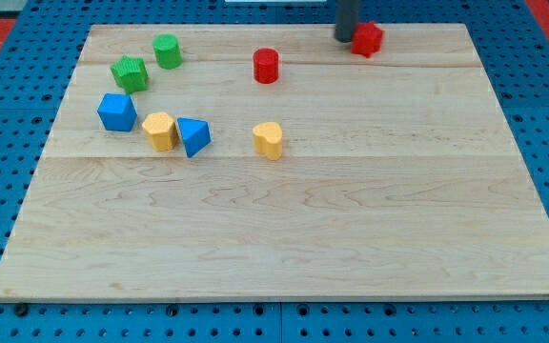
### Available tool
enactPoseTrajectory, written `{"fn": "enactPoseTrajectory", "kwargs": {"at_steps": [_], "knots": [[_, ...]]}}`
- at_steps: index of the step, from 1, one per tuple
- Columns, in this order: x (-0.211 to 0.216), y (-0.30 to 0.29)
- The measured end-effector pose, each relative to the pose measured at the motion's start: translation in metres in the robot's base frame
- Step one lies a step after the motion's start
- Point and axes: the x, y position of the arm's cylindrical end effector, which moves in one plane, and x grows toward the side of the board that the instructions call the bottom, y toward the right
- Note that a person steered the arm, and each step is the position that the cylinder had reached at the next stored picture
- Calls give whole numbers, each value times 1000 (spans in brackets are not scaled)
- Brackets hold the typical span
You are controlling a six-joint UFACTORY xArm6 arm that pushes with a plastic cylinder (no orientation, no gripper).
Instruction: Place the red circle horizontally to the left of the red star
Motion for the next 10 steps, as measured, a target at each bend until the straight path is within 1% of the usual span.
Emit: {"fn": "enactPoseTrajectory", "kwargs": {"at_steps": [2, 3, 4, 5, 6, 7, 8, 9, 10], "knots": [[7, 5], [29, 0], [51, -44], [62, -88], [78, -113], [101, -117], [109, -130], [109, -161], [86, -159]]}}
